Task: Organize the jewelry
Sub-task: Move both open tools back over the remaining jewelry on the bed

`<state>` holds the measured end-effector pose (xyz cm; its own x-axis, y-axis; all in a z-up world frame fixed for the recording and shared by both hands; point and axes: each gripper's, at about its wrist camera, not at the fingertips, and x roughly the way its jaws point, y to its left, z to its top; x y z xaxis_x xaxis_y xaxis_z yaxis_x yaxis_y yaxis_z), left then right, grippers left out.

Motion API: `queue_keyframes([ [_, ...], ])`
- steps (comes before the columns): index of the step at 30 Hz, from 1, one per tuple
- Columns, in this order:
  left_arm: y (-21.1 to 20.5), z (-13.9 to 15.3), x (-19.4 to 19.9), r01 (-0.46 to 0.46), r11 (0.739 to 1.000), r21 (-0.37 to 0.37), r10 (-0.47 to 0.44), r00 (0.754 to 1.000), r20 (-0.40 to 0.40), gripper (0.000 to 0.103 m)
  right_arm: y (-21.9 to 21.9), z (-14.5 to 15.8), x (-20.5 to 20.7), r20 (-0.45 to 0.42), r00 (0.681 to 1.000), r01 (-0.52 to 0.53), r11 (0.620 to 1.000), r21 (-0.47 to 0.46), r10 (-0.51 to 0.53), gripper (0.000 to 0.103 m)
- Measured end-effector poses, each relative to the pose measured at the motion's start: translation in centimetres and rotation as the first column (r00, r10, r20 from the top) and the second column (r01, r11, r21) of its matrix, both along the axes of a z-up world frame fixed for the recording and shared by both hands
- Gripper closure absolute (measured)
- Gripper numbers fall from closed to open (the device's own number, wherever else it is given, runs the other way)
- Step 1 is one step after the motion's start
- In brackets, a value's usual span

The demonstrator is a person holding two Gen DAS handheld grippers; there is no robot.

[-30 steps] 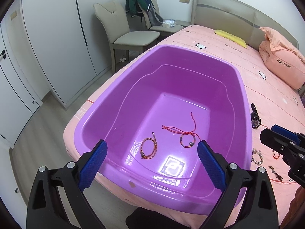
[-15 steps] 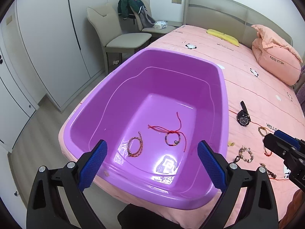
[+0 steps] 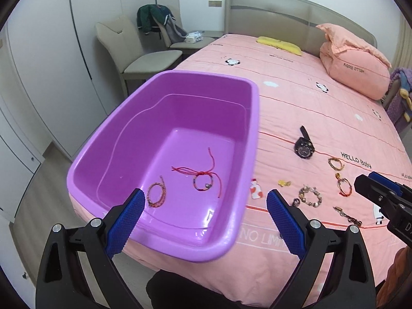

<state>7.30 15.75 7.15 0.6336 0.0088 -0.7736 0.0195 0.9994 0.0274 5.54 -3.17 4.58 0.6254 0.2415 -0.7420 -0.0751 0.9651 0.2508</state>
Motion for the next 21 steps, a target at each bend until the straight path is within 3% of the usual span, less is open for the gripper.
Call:
queue_keyframes([
  [10,-5.8,-1.6,-1.0,0.108,0.994,-0.016,-0.108,0.994,-0.026,0.009,-7.0,-1.6,-3.3,-0.013,0.989,0.146,0.989,0.001,-0.146,0.052],
  [21,-10.6,-5.9,-1.2,0.185,0.982,-0.031,-0.187,0.979,-0.082,0.009,-13.1,-6.3,-6.6,-0.064,0.959,0.274,0.962,-0.009,-0.274,0.052],
])
